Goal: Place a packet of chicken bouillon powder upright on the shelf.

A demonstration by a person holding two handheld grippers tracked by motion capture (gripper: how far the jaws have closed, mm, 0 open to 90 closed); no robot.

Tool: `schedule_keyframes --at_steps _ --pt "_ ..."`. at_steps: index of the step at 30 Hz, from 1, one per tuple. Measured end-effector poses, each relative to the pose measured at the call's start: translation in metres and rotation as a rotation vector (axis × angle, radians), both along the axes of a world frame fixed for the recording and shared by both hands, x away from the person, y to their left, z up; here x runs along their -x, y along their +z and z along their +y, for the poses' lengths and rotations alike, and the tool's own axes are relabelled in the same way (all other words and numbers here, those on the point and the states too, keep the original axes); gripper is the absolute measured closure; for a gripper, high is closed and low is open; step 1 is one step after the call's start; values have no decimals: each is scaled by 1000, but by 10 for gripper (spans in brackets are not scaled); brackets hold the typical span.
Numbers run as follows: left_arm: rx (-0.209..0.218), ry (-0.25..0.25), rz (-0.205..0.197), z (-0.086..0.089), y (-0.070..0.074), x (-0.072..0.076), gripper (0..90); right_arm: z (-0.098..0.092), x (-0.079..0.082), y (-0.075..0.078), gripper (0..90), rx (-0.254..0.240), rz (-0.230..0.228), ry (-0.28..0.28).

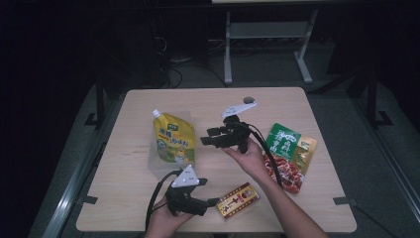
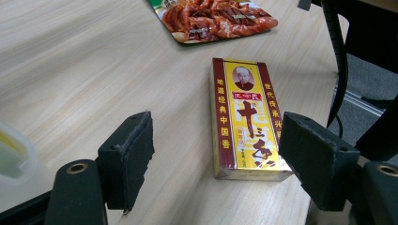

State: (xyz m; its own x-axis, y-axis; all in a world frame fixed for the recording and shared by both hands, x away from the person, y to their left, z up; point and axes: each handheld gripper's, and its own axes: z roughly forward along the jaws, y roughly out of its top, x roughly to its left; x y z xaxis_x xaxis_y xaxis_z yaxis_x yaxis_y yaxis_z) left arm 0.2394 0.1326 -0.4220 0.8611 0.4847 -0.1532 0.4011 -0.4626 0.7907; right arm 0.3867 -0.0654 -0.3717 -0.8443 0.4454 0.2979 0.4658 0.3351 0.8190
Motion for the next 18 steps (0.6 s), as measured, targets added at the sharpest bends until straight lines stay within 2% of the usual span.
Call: schedule_keyframes --at_steps 5,12,16,18 --pt "-5 -8 7 -5 -1 0 251 -18 2 0 459 7 2 -26" --pt "-21 -18 14 -11 -3 -1 251 -35 4 1 427 16 19 -51" --pt "-42 -31 9 -15 -3 -1 251 -46 7 4 413 11 5 -67" --pt "-32 -29 13 -17 -3 0 250 -51 9 4 405 14 8 -74"
